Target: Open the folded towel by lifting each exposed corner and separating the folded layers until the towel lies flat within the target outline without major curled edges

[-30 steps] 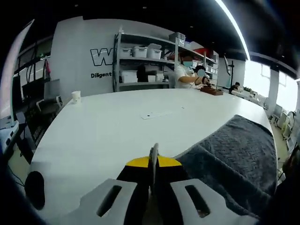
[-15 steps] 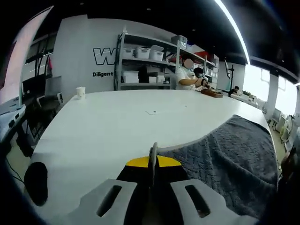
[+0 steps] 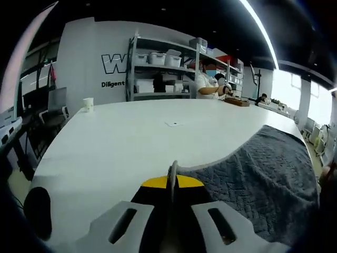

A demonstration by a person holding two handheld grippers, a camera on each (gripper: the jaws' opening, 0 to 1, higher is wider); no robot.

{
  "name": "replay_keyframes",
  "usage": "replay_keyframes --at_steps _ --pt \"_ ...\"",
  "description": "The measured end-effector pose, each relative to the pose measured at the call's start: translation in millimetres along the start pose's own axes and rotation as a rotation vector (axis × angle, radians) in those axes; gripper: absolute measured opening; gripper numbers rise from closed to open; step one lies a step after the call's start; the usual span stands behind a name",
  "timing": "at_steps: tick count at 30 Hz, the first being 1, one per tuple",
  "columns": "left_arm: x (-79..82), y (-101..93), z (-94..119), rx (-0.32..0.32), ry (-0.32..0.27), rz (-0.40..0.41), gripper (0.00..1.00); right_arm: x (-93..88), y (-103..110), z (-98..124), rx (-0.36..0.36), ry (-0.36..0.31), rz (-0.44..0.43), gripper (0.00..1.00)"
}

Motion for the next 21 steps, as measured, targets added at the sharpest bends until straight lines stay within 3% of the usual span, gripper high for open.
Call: replay_keyframes --at_steps 5,13,21 --pt "-1.0 3.2 -5.1 0.006 0.002 -0.042 0.04 -4.1 -3.8 -3.0 -0.01 0.008 -0.028 0.01" --pt "7.1 19.9 4.4 0.066 -0.016 -0.08 0.3 -9.0 2.7 -7.8 -0.012 0.041 -0.026 0.15" --pt "11.8 23.4 17.1 0.087 -0.027 -0.098 0.28 -14.5 11.5 -9.6 -0.042 0.124 0.038 0.31"
Point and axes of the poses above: the point that each gripper's makers call its tool centre point, and the gripper's own axes: z roughly backward along the fingers, y roughly to its left, x roughly out of its top, the point moved 1 cm from there along z, roughly backward along the fingers, and after that the axes turned 9 degrees about x, right-handed, at the moved point
